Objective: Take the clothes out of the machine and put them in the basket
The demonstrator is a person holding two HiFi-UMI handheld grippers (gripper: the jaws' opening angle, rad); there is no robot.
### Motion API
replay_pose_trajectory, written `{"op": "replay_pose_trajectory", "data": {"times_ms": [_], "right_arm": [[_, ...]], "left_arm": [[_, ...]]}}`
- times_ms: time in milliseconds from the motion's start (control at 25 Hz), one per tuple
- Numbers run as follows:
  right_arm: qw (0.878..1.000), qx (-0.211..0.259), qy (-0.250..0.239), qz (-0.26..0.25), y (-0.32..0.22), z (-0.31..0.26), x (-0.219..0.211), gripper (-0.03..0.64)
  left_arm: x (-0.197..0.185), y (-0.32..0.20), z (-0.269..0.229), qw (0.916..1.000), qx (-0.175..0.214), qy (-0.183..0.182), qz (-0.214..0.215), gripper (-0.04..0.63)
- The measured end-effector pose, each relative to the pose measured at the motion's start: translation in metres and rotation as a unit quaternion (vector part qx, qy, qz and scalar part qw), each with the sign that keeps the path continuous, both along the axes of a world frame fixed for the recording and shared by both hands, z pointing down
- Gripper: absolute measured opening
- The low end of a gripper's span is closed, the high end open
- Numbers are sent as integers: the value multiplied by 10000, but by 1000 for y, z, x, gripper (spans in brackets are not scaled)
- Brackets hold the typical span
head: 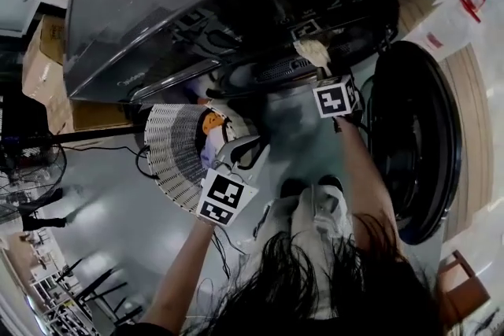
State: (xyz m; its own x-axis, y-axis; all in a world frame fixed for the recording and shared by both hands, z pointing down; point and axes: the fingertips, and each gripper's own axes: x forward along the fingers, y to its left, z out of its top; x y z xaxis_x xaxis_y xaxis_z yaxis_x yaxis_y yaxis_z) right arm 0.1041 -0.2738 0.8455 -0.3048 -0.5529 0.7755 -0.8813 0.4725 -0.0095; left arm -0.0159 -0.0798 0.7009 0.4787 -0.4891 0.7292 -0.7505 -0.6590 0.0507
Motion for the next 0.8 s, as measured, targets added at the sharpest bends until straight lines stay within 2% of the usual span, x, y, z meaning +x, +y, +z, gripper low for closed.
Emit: {"op": "replay_pose_trajectory", "data": {"times_ms": [280, 360, 560, 800], "right_arm": [[9969, 36, -782, 95, 73, -84, -9, 83], [9963, 55, -859, -1, 85, -107, -6, 83], [9942, 138, -1047, -203, 102, -172, 0, 83], [9879, 168, -1528, -198, 113, -249, 13, 82]], "left_arm": [[13, 8, -58, 9999, -140, 18, 35, 51], [19, 6, -72, 9999, -132, 23, 62, 51], [26, 3, -103, 9999, -102, -49, 123, 60], [36, 4, -126, 9986, 1, -319, 430, 91]]}}
